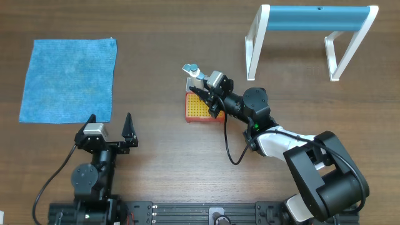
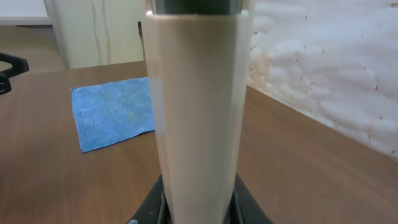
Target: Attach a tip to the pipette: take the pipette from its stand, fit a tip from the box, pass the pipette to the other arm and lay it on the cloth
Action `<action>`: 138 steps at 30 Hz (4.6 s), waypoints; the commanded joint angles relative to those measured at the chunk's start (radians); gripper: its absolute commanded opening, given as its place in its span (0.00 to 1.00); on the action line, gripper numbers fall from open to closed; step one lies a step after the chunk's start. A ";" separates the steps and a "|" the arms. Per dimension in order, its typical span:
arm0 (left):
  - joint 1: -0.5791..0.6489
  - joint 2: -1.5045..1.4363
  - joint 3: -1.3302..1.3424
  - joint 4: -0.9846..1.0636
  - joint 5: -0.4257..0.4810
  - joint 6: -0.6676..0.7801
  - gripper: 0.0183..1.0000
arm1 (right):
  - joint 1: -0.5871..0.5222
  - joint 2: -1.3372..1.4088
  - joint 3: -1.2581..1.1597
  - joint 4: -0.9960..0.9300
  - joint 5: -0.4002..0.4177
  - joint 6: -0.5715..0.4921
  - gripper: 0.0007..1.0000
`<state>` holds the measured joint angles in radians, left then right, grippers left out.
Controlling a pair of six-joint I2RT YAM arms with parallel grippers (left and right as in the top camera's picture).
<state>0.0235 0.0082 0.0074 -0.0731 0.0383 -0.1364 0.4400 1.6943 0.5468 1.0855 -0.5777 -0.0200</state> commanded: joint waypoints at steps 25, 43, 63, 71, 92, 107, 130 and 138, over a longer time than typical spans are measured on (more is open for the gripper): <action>0.002 -0.005 -0.002 -0.006 0.015 -0.006 1.00 | 0.010 -0.023 -0.006 -0.019 -0.018 0.024 0.08; 0.002 -0.005 -0.002 -0.006 0.016 -0.006 1.00 | 0.005 -0.030 -0.006 -0.034 -0.032 -0.008 0.08; 0.002 -0.005 -0.002 -0.006 0.015 -0.006 1.00 | 0.006 0.009 -0.021 -0.023 -0.036 -0.008 0.07; 0.002 -0.005 -0.002 -0.006 0.015 -0.006 1.00 | 0.006 -0.151 0.040 -0.129 -0.036 -0.008 0.08; 0.002 -0.005 -0.002 -0.006 0.016 -0.006 1.00 | 0.003 -0.375 0.407 -0.677 -0.221 0.554 0.08; 0.002 -0.002 0.014 0.565 0.492 -1.173 0.99 | -0.090 -0.365 0.407 -0.771 -0.771 0.652 0.07; -0.240 1.183 0.633 1.004 1.058 -1.055 0.52 | -0.005 -0.275 0.407 -0.756 -0.776 0.663 0.08; -0.240 1.183 0.633 1.004 1.058 -1.051 0.20 | -0.005 -0.275 0.407 -0.756 -0.776 0.663 0.07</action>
<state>-0.2131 1.1866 0.6254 0.9264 1.0832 -1.1767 0.4332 1.4185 0.9421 0.3218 -1.3632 0.6544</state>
